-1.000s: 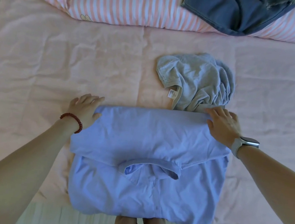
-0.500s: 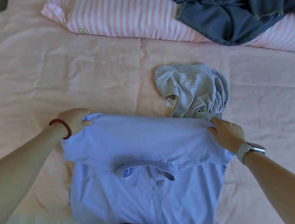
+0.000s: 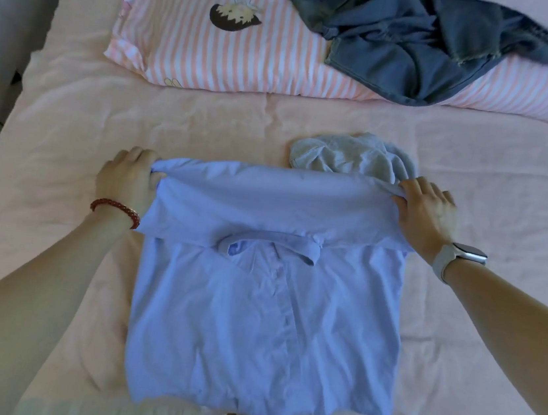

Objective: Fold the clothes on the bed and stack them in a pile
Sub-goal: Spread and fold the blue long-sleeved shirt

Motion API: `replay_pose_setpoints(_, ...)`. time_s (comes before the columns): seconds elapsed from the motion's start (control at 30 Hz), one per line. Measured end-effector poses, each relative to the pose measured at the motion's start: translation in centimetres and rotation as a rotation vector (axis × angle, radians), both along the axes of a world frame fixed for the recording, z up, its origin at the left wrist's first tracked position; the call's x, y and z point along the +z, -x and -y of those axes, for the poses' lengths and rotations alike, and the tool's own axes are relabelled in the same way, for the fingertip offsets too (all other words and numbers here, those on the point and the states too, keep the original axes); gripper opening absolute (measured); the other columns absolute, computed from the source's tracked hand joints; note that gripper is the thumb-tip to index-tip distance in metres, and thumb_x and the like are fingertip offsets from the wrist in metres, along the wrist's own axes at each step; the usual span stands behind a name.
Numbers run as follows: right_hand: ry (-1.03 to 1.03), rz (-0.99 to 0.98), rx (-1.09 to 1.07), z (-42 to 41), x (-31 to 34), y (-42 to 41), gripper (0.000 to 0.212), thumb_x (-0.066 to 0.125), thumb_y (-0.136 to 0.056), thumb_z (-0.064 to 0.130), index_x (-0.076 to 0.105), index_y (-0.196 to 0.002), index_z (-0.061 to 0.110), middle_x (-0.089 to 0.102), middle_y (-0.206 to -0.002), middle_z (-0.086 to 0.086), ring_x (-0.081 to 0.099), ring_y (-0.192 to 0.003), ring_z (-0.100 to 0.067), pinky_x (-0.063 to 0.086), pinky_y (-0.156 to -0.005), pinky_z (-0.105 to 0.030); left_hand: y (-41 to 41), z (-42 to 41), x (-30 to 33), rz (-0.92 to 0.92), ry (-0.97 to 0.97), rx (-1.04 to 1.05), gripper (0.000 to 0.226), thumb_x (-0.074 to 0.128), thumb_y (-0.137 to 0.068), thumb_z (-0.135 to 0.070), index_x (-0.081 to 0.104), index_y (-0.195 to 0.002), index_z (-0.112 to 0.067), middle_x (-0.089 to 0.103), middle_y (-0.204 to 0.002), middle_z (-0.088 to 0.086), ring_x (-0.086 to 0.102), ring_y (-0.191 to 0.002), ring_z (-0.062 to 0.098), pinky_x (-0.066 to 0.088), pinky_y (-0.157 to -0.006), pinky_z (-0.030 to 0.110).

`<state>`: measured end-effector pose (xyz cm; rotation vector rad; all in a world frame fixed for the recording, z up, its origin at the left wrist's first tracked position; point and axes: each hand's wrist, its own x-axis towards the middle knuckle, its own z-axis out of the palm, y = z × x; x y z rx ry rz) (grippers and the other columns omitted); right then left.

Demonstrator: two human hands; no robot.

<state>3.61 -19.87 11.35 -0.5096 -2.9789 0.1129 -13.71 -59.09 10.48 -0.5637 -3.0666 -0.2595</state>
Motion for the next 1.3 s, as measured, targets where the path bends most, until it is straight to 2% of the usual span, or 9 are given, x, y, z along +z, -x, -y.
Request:
replay_pose_setpoints(0.27, 0.006, -0.088, 0.081, 3.3, -1.4, -11.0, 0.029, 0.042, -0.082, 0.020, 0.064, -0.081, -0.001, 0.062, -0.076, -0.017, 0.062, -0.065, -0.037, 0.046, -0.062, -0.040, -12.2, 5.0, -1.0, -0.070, -0.076, -0.135, 0.021, 0.052, -0.071, -0.008, 0.063, -0.083, 0.006, 0.060, -0.078, 0.024, 0.054, -0.076, 0.035, 0.046, -0.057, 0.046)
replay_pose_setpoints(0.53, 0.038, 0.012, 0.099, 7.4, -4.0, -22.8, 0.028, 0.044, -0.079, 0.020, 0.065, -0.074, 0.003, 0.063, -0.074, -0.011, 0.063, -0.062, -0.033, 0.035, -0.065, -0.036, -24.0, 10.9, -4.5, -0.020, 0.003, -0.358, 0.029, 0.041, -0.064, -0.022, 0.062, -0.076, -0.006, 0.045, -0.091, 0.005, 0.041, -0.079, 0.026, 0.044, -0.057, 0.039)
replay_pose_setpoints(0.67, 0.059, 0.102, 0.129, 9.5, -5.1, -27.4, 0.025, 0.044, -0.075, 0.019, 0.064, -0.073, 0.005, 0.063, -0.076, -0.011, 0.063, -0.064, -0.032, 0.037, -0.063, -0.035, -28.1, 11.9, -5.3, 0.045, 0.055, -0.362, 0.023, 0.067, -0.054, -0.006, 0.058, -0.075, -0.005, 0.049, -0.093, 0.009, 0.049, -0.077, 0.030, 0.048, -0.055, 0.039)
replay_pose_setpoints(0.77, 0.101, 0.187, 0.111, 10.7, -6.2, -30.2, 0.009, 0.066, -0.065, 0.007, 0.065, -0.073, 0.005, 0.063, -0.079, -0.013, 0.064, -0.066, -0.034, 0.049, -0.055, -0.039, -30.5, 12.4, -5.8, 0.180, 0.115, -0.312, 0.029, 0.075, -0.045, 0.008, 0.062, -0.070, -0.001, 0.051, -0.094, 0.010, 0.061, -0.069, 0.035, 0.048, -0.054, 0.039)
replay_pose_setpoints(0.83, 0.139, 0.290, 0.064, 11.3, -7.4, -31.6, 0.032, 0.082, -0.048, -0.003, 0.066, -0.074, 0.006, 0.064, -0.080, -0.013, 0.064, -0.067, -0.034, 0.050, -0.055, -0.039, -31.7, 12.5, -6.6, 0.210, 0.156, -0.292, 0.026, 0.069, -0.047, 0.011, 0.062, -0.070, -0.001, 0.052, -0.095, 0.011, 0.063, -0.071, 0.035, 0.049, -0.053, 0.038)
replay_pose_setpoints(0.93, 0.164, 0.432, 0.004, 12.1, -9.7, -32.8, 0.043, 0.084, -0.046, -0.001, 0.068, -0.085, 0.009, 0.065, -0.095, -0.013, 0.066, -0.084, -0.034, 0.052, -0.066, -0.044, -33.1, 12.3, -8.5, 0.361, 0.261, -0.195, 0.046, 0.078, -0.044, 0.014, 0.065, -0.084, -0.003, 0.060, -0.109, 0.018, 0.063, -0.091, 0.035, 0.051, -0.059, 0.039)
replay_pose_setpoints(1.03, 0.138, 0.699, -0.051, 13.0, -11.6, -33.6, 0.047, 0.065, -0.073, 0.018, 0.058, -0.119, 0.024, 0.048, -0.134, -0.001, 0.044, -0.125, -0.023, 0.030, -0.101, -0.042, -33.7, 12.6, -10.6, 0.614, 0.336, -0.061, 0.055, 0.063, -0.079, -0.010, 0.045, -0.129, -0.019, 0.021, -0.151, 0.003, 0.029, -0.135, 0.026, 0.044, -0.089, 0.037)
replay_pose_setpoints(1.2, 0.205, 0.388, -0.105, 14.6, -11.2, -31.9, 0.030, 0.059, -0.065, 0.004, 0.069, -0.094, 0.006, 0.064, -0.099, -0.016, 0.062, -0.088, -0.037, 0.045, -0.078, -0.049, -33.1, 10.8, -11.1, 0.481, -0.109, 0.314, 0.021, 0.058, -0.085, -0.011, 0.060, -0.104, -0.003, 0.055, -0.113, 0.016, 0.049, -0.109, 0.034, 0.043, -0.085, 0.040)
replay_pose_setpoints(1.3, 0.191, 0.277, -0.068, 15.3, -10.9, -28.6, 0.042, 0.065, -0.074, 0.004, 0.062, -0.115, 0.005, 0.058, -0.119, -0.021, 0.057, -0.108, -0.040, 0.042, -0.088, -0.057, -31.3, 9.3, -10.8, 0.314, -0.303, 0.469, 0.034, 0.062, -0.084, -0.009, 0.052, -0.115, 0.004, 0.050, -0.114, 0.023, 0.046, -0.109, 0.038, 0.039, -0.091, 0.043)
